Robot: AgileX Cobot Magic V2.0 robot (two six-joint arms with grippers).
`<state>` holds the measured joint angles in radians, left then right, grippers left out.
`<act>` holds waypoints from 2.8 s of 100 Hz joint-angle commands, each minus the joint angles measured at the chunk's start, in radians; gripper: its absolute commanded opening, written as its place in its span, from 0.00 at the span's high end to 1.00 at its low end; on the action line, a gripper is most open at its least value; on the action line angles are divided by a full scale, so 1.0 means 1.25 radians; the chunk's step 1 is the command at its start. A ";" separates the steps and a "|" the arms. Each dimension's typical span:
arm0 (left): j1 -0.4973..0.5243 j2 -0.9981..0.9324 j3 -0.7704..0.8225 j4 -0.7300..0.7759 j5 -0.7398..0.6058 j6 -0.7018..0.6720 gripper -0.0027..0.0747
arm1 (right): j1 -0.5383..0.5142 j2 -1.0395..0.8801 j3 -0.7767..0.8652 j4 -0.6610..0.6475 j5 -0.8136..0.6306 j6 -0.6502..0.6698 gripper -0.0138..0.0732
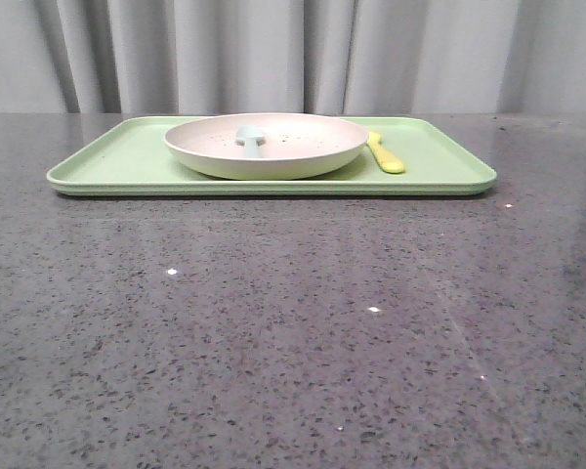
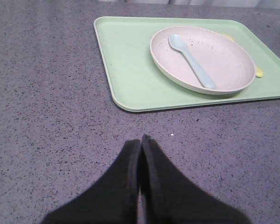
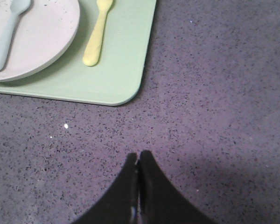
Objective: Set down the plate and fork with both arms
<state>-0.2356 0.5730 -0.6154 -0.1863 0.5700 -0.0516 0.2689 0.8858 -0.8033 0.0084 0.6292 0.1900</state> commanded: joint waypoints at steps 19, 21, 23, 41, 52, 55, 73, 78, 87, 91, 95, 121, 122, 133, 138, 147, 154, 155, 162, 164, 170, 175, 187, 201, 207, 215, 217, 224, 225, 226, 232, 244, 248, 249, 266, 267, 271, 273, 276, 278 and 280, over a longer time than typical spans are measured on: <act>0.024 -0.046 -0.007 0.123 -0.042 -0.091 0.99 | -0.003 -0.188 0.105 -0.039 -0.087 -0.009 0.92; 0.029 -0.051 -0.007 0.134 -0.038 -0.090 0.99 | -0.003 -0.201 0.112 -0.041 -0.083 -0.009 0.92; 0.034 -0.056 -0.007 0.142 -0.032 -0.090 0.99 | -0.003 -0.210 0.118 -0.043 -0.079 -0.009 0.92; 0.072 -0.109 -0.006 0.177 0.024 -0.090 0.99 | -0.003 -0.326 0.181 -0.056 -0.075 -0.009 0.92; 0.089 -0.160 0.004 0.194 0.031 -0.090 0.99 | -0.003 -0.400 0.215 -0.071 -0.069 -0.009 0.92; 0.093 -0.174 0.007 0.196 0.031 -0.090 0.99 | -0.003 -0.418 0.222 -0.078 -0.068 -0.009 0.92; 0.098 -0.260 0.049 0.198 0.033 -0.090 0.99 | -0.003 -0.518 0.245 -0.094 -0.045 -0.009 0.92; 0.098 -0.279 0.057 0.200 0.033 -0.090 0.99 | -0.003 -0.537 0.246 -0.095 -0.033 -0.009 0.92; 0.098 -0.297 0.068 0.203 0.033 -0.090 0.99 | -0.003 -0.551 0.246 -0.096 -0.020 -0.009 0.92; 0.098 -0.299 0.069 0.203 0.033 -0.090 0.99 | -0.003 -0.551 0.246 -0.092 -0.016 -0.009 0.92; 0.098 -0.299 0.069 0.203 0.033 -0.090 0.99 | -0.003 -0.551 0.246 -0.091 -0.014 -0.009 0.92; 0.098 -0.299 0.069 0.203 0.030 -0.090 0.99 | -0.003 -0.551 0.246 -0.091 -0.014 -0.009 0.92; 0.098 -0.299 0.069 0.203 0.030 -0.090 0.99 | -0.003 -0.551 0.246 -0.091 -0.013 -0.009 0.92; 0.098 -0.299 0.069 0.203 0.030 -0.090 0.99 | -0.003 -0.551 0.246 -0.091 -0.013 -0.009 0.92; 0.098 -0.299 0.069 0.203 0.030 -0.090 0.99 | -0.003 -0.551 0.246 -0.091 -0.013 -0.009 0.92; 0.098 -0.299 0.069 0.203 0.030 -0.090 0.99 | -0.003 -0.551 0.246 -0.091 -0.013 -0.009 0.92; 0.098 -0.299 0.069 0.203 0.030 -0.090 0.99 | -0.003 -0.551 0.246 -0.091 -0.013 -0.009 0.92; 0.098 -0.299 0.069 0.203 0.030 -0.090 0.99 | -0.003 -0.551 0.246 -0.091 -0.013 -0.009 0.92; 0.098 -0.299 0.069 0.203 0.030 -0.090 0.99 | -0.003 -0.551 0.246 -0.091 -0.013 -0.009 0.92; 0.098 -0.299 0.069 0.203 0.030 -0.090 0.99 | -0.003 -0.551 0.246 -0.091 -0.013 -0.009 0.92; 0.098 -0.299 0.071 0.203 0.028 -0.090 0.99 | -0.003 -0.551 0.246 -0.091 -0.013 -0.009 0.92; 0.098 -0.299 0.080 0.205 0.023 -0.090 0.99 | -0.003 -0.551 0.246 -0.091 -0.013 -0.009 0.92; 0.103 -0.299 0.111 0.211 -0.026 -0.090 0.99 | -0.003 -0.551 0.246 -0.091 -0.013 -0.009 0.92; 0.136 -0.300 0.162 0.216 -0.143 -0.090 0.99 | -0.003 -0.551 0.246 -0.091 -0.013 -0.009 0.92; 0.154 -0.304 0.197 0.216 -0.221 -0.090 0.99 | -0.003 -0.551 0.246 -0.091 -0.013 -0.009 0.92; 0.180 -0.317 0.245 0.221 -0.319 -0.090 0.99 | -0.003 -0.551 0.246 -0.091 -0.013 -0.009 0.92; 0.186 -0.321 0.259 0.221 -0.343 -0.090 0.99 | -0.003 -0.551 0.246 -0.091 -0.013 -0.009 0.92; 0.205 -0.336 0.306 0.221 -0.408 -0.089 0.99 | -0.003 -0.551 0.246 -0.091 -0.013 -0.009 0.92; 0.206 -0.337 0.310 0.221 -0.418 -0.089 0.99 | -0.003 -0.551 0.246 -0.091 -0.013 -0.009 0.92; 0.206 -0.339 0.320 0.221 -0.423 -0.089 0.99 | -0.003 -0.551 0.246 -0.091 -0.013 -0.009 0.92; 0.215 -0.353 0.358 0.221 -0.463 -0.089 0.99 | -0.003 -0.551 0.246 -0.091 -0.013 -0.009 0.92; 0.216 -0.387 0.428 0.219 -0.494 -0.089 0.99 | -0.003 -0.551 0.246 -0.091 -0.013 -0.009 0.92; 0.216 -0.403 0.449 0.218 -0.496 -0.089 0.99 | -0.003 -0.551 0.246 -0.091 -0.013 -0.009 0.92; 0.216 -0.406 0.455 0.217 -0.496 -0.089 0.99 | -0.003 -0.551 0.246 -0.091 -0.013 -0.009 0.92; 0.216 -0.489 0.503 0.200 -0.447 -0.089 0.99 | -0.003 -0.551 0.246 -0.091 -0.013 -0.009 0.92; 0.216 -0.489 0.503 0.200 -0.447 -0.089 0.99 | -0.003 -0.551 0.246 -0.091 -0.013 -0.009 0.92; 0.216 -0.487 0.503 0.200 -0.449 -0.089 0.99 | -0.003 -0.551 0.246 -0.091 -0.013 -0.009 0.92; 0.216 -0.487 0.503 0.200 -0.449 -0.089 0.99 | -0.003 -0.551 0.246 -0.091 -0.012 -0.009 0.92; 0.216 -0.487 0.503 0.200 -0.447 -0.089 0.99 | -0.003 -0.551 0.246 -0.091 -0.012 -0.009 0.92; 0.216 -0.487 0.503 0.200 -0.447 -0.089 0.99 | -0.003 -0.551 0.246 -0.091 -0.012 -0.009 0.92; 0.216 -0.487 0.503 0.200 -0.447 -0.089 0.99 | -0.003 -0.551 0.246 -0.091 -0.012 -0.009 0.92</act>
<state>0.0331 -0.0024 0.0000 0.0750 0.0757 -0.1512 0.2689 0.1860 -0.4718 -0.0880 0.6855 0.1900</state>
